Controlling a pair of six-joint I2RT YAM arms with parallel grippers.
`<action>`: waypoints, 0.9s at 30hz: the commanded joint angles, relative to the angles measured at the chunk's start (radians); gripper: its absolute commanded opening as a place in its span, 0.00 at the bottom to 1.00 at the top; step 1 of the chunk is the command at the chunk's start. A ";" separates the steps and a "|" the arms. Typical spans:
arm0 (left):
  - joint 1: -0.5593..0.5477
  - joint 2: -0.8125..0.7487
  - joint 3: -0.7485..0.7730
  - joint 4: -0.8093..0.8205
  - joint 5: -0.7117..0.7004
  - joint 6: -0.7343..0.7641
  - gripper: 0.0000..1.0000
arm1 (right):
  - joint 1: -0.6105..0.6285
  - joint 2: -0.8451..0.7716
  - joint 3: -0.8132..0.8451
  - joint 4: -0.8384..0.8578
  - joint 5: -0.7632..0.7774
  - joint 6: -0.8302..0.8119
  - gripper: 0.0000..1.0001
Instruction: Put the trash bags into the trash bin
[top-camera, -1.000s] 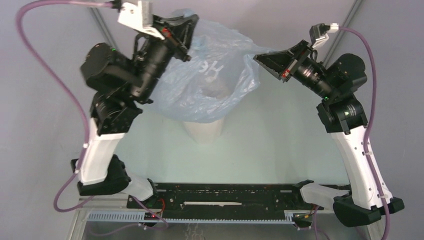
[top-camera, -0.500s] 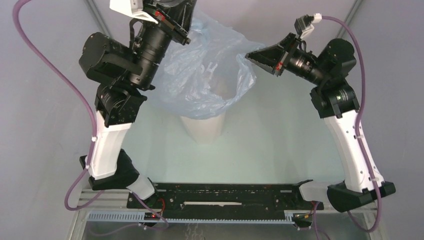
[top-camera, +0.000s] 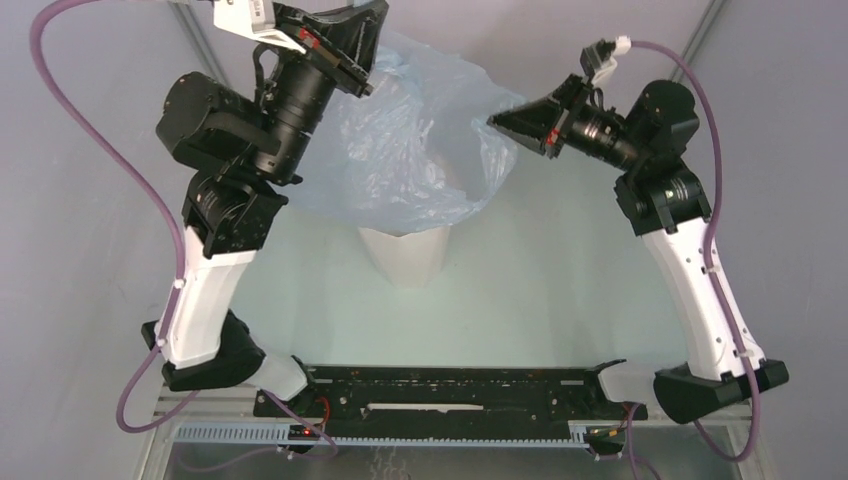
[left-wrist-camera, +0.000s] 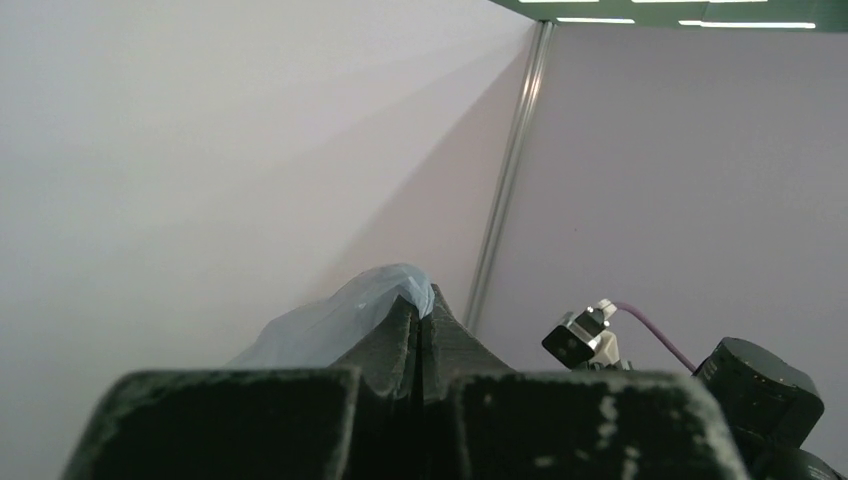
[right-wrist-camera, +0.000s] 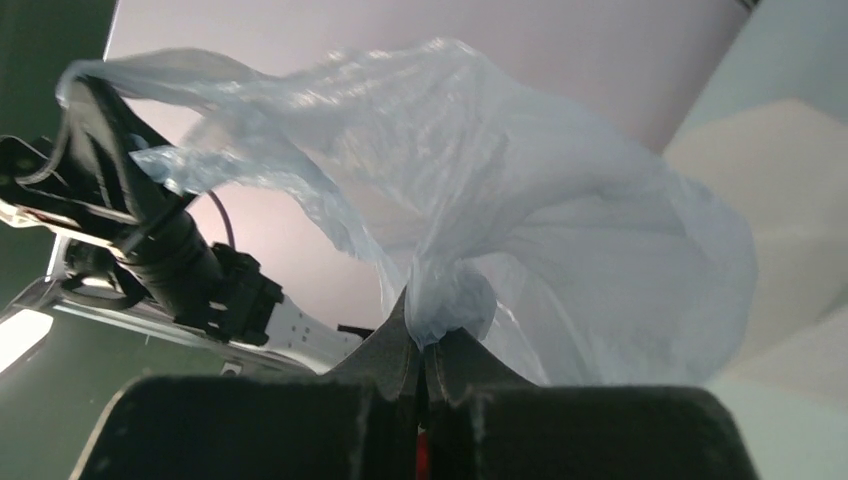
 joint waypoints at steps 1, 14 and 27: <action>0.006 0.009 -0.037 -0.008 0.076 -0.085 0.00 | -0.028 -0.124 -0.140 -0.005 -0.013 -0.032 0.00; 0.035 -0.012 -0.118 -0.144 0.186 -0.210 0.36 | -0.109 -0.129 -0.135 -0.052 -0.042 -0.050 0.00; 0.077 -0.378 -0.413 -0.326 -0.013 -0.181 0.92 | -0.102 -0.123 -0.190 -0.016 -0.056 -0.016 0.00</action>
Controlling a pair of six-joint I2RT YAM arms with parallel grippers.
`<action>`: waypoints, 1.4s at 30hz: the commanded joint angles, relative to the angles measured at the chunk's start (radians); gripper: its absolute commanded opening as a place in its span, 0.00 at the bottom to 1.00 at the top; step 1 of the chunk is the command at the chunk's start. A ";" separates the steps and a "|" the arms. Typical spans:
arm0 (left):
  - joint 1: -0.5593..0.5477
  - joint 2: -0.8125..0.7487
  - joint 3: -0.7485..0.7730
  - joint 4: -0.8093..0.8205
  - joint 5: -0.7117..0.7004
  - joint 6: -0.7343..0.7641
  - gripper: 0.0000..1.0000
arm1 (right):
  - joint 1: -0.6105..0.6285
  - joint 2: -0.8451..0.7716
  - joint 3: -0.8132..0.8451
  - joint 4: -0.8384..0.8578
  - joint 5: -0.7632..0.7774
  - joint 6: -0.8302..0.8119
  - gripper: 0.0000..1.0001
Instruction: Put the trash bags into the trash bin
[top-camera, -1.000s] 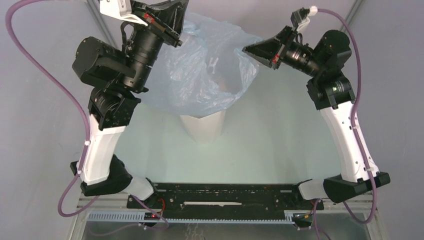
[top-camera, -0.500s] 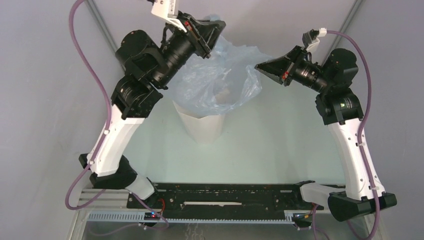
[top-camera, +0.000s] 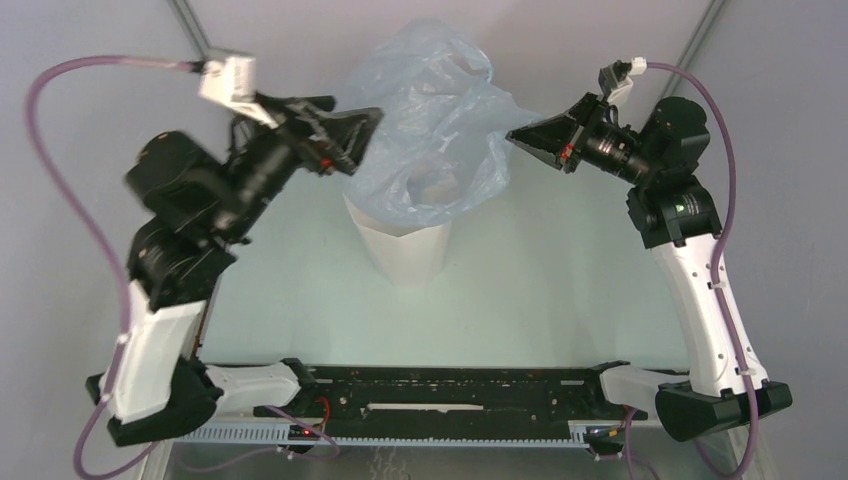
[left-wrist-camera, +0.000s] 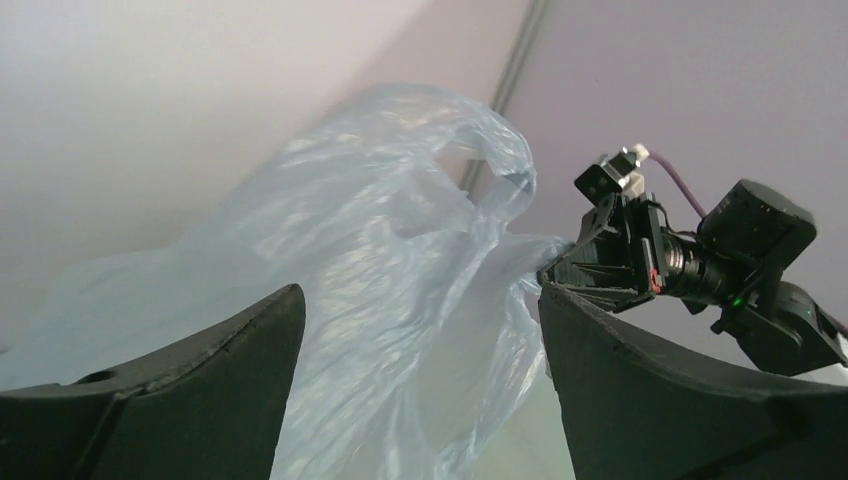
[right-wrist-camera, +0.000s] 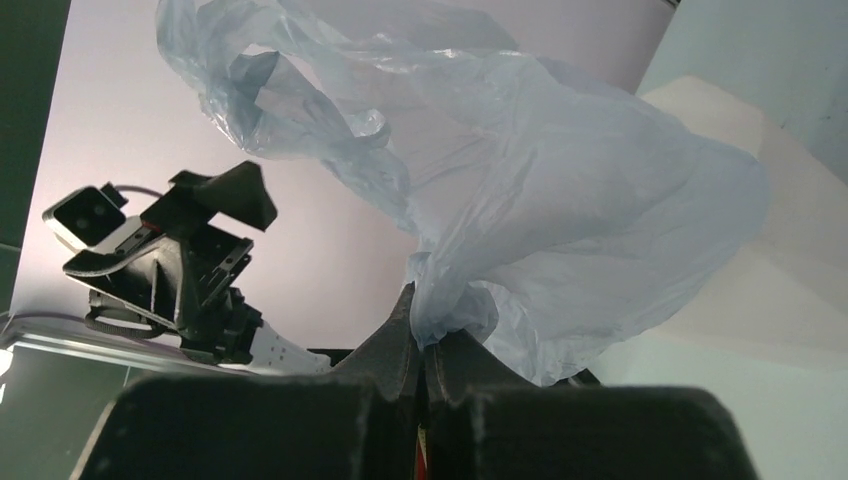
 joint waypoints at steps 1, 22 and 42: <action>0.024 -0.108 -0.031 -0.118 -0.146 0.000 0.92 | 0.008 0.001 -0.009 0.038 -0.029 0.018 0.00; 0.675 0.060 -0.343 0.140 0.396 -0.584 0.91 | 0.083 -0.038 -0.047 0.037 -0.008 0.001 0.00; 0.280 -0.127 -0.712 0.109 0.181 -0.661 0.73 | 0.092 -0.017 -0.026 0.120 -0.037 0.017 0.00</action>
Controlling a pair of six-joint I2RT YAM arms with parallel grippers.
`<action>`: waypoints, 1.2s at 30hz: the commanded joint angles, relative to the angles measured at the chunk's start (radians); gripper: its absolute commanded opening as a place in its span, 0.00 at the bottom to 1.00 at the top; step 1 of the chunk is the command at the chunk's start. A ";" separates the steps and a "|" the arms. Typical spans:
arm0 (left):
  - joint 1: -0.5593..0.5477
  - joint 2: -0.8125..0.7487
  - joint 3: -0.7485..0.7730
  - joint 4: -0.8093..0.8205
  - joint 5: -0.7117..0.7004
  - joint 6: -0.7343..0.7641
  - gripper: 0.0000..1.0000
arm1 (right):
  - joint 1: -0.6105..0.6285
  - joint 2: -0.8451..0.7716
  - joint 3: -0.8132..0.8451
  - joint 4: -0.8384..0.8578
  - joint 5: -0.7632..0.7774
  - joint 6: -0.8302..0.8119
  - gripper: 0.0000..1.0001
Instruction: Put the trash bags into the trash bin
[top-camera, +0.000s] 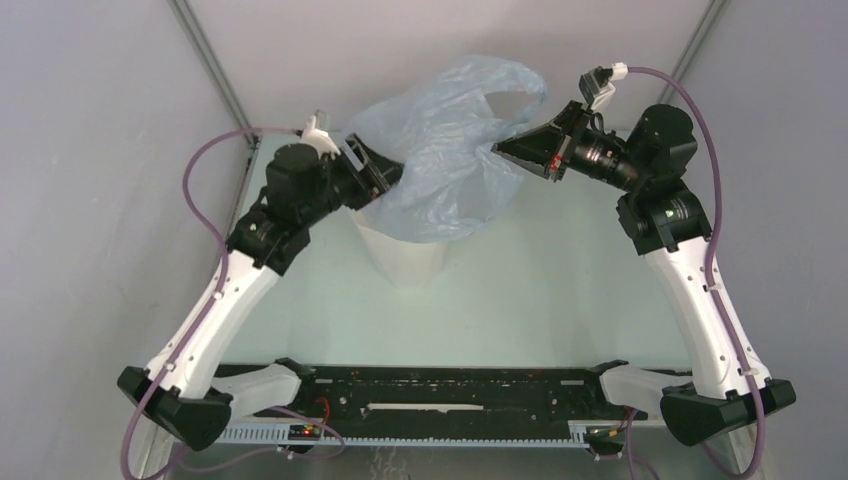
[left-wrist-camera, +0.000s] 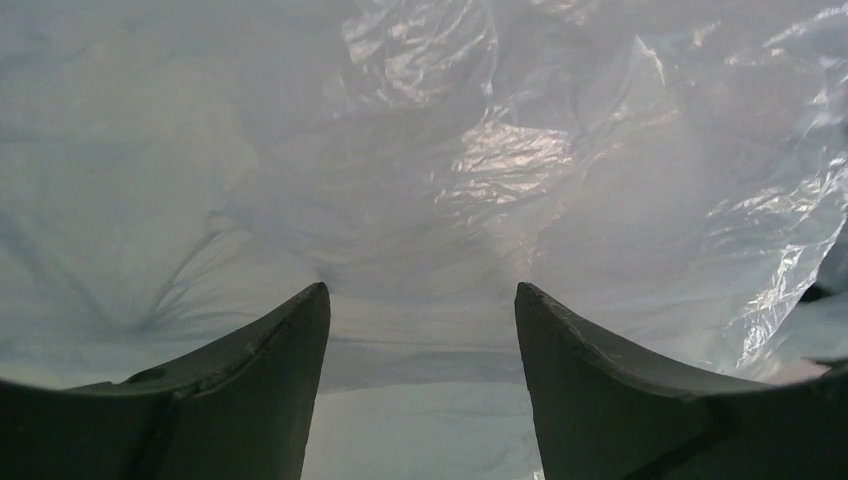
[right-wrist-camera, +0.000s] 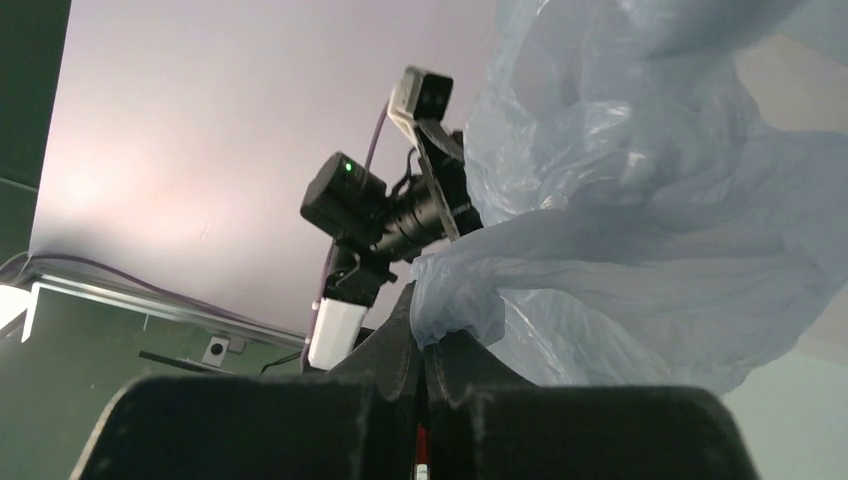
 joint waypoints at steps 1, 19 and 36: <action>-0.097 -0.102 -0.115 -0.018 -0.191 -0.060 0.73 | 0.006 0.001 0.026 0.059 -0.010 0.009 0.00; -0.067 0.196 0.148 -0.275 -0.155 0.117 0.62 | 0.050 0.048 0.027 -0.024 0.036 -0.090 0.00; -0.151 0.167 0.018 -0.220 -0.284 0.129 0.62 | 0.146 0.169 0.190 -0.208 0.152 -0.299 0.00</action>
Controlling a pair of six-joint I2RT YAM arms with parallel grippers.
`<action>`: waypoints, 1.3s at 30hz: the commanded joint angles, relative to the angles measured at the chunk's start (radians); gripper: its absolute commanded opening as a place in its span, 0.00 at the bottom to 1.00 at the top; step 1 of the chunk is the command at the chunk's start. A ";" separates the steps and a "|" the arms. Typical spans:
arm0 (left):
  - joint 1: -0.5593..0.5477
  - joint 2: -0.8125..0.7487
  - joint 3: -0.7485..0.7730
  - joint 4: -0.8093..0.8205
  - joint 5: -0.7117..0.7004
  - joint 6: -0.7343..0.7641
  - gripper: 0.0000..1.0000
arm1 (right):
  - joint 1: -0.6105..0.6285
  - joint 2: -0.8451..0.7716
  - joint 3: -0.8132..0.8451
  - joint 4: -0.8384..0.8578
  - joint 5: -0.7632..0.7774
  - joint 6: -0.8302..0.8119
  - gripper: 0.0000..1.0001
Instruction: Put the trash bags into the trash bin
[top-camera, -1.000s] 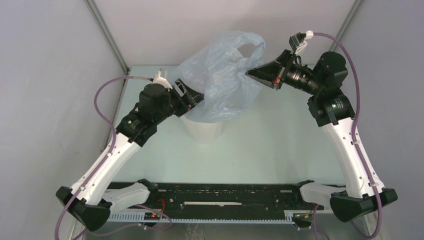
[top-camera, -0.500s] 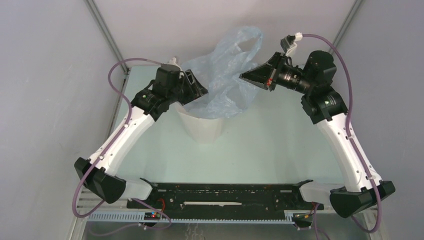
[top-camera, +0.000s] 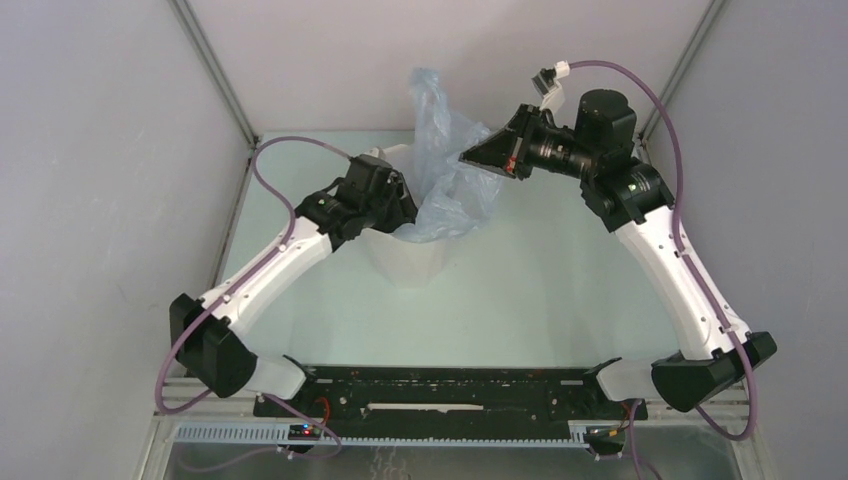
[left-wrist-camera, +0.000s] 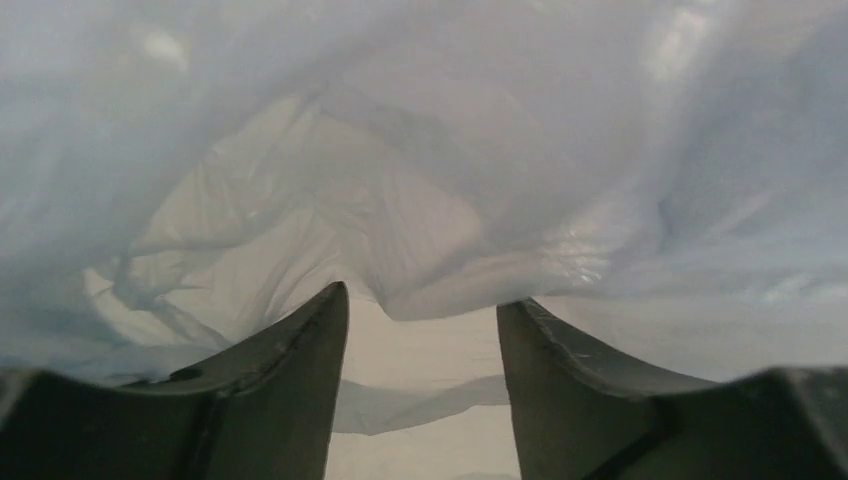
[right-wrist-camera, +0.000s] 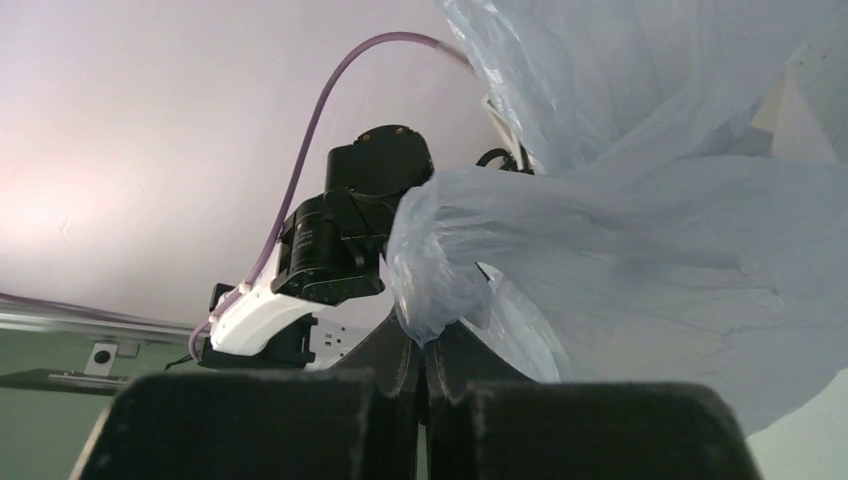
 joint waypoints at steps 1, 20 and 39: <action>0.006 -0.113 0.075 0.009 -0.045 0.076 0.65 | -0.002 0.014 0.096 -0.036 0.013 -0.074 0.00; 0.202 -0.340 0.231 -0.190 -0.138 0.226 0.89 | 0.017 0.049 0.118 -0.068 0.012 -0.088 0.00; 0.155 -0.182 -0.077 0.002 0.145 0.059 0.55 | 0.007 -0.048 0.041 -0.080 0.032 -0.088 0.00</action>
